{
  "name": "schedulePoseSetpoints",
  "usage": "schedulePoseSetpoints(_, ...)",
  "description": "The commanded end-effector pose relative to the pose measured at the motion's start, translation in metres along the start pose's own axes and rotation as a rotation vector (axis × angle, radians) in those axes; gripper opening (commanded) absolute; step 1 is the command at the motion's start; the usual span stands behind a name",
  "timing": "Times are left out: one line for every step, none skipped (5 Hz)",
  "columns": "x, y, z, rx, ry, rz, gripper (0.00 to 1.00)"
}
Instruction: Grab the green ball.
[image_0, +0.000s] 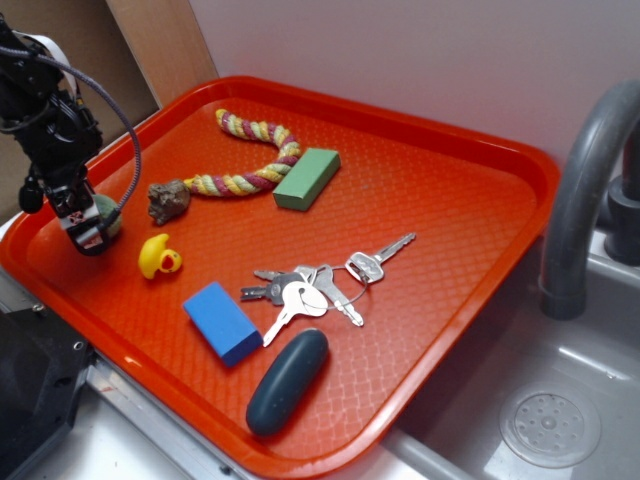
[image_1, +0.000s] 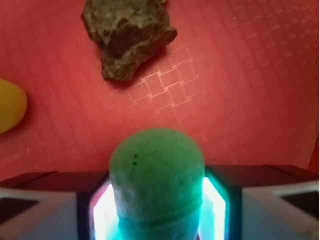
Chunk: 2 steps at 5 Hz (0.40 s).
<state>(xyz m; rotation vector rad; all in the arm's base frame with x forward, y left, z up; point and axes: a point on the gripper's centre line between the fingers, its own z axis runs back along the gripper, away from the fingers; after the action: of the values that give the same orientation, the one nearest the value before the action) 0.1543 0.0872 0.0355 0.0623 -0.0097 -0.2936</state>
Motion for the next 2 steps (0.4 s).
schedulePoseSetpoints(0.025,-0.003,0.078,-0.026,-0.125,0.206,0.00)
schedulePoseSetpoints(0.050,-0.016,0.131,0.002,-0.231,0.458,0.00)
